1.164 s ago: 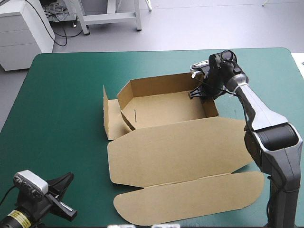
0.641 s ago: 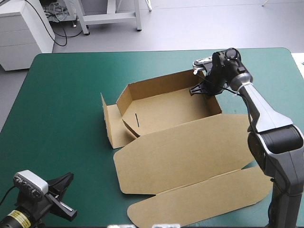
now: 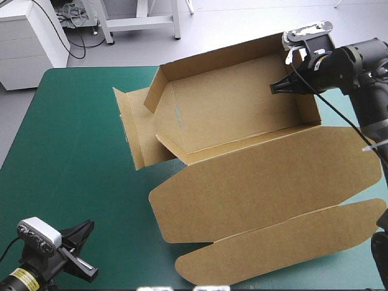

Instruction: Fold the box

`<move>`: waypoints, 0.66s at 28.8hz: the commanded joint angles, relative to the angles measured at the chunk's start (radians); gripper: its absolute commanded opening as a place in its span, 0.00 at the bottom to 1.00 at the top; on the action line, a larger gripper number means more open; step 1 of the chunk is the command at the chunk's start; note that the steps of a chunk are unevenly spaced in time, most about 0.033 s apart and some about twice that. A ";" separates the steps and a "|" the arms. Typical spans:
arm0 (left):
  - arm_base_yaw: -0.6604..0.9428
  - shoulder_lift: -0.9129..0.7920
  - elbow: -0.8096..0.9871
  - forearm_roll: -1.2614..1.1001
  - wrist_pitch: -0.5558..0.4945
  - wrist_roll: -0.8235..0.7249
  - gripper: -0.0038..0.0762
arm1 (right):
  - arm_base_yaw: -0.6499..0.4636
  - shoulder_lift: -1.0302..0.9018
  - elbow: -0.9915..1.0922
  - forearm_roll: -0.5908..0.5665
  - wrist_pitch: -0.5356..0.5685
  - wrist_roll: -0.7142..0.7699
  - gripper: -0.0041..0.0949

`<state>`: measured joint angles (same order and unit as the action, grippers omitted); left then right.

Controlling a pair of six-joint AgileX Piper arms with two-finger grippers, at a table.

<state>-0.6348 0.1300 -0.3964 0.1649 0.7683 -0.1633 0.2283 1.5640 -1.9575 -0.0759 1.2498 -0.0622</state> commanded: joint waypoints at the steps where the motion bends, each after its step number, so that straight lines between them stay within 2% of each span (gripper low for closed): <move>1: 0.001 0.013 -0.021 0.006 -0.067 -0.006 0.17 | -0.004 -0.076 -0.030 -0.003 0.002 0.010 0.02; 6: 0.001 0.013 -0.021 0.002 -0.067 -0.008 0.58 | -0.004 -0.095 -0.030 -0.004 0.002 0.010 0.02; 7: 0.001 0.013 -0.021 0.002 -0.067 -0.008 0.60 | -0.004 -0.095 -0.030 -0.004 0.002 0.010 0.02; 15: 0.001 0.013 -0.021 -0.025 -0.071 -0.003 0.57 | -0.004 -0.095 -0.029 -0.004 0.002 0.005 0.02; 19: 0.001 0.023 -0.021 0.042 -0.075 -0.042 0.51 | -0.004 -0.095 -0.029 -0.004 0.002 0.005 0.02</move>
<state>-0.6348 0.1300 -0.3964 0.1624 0.7683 -0.1684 0.2281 1.5115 -1.9575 -0.0805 1.2501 -0.0622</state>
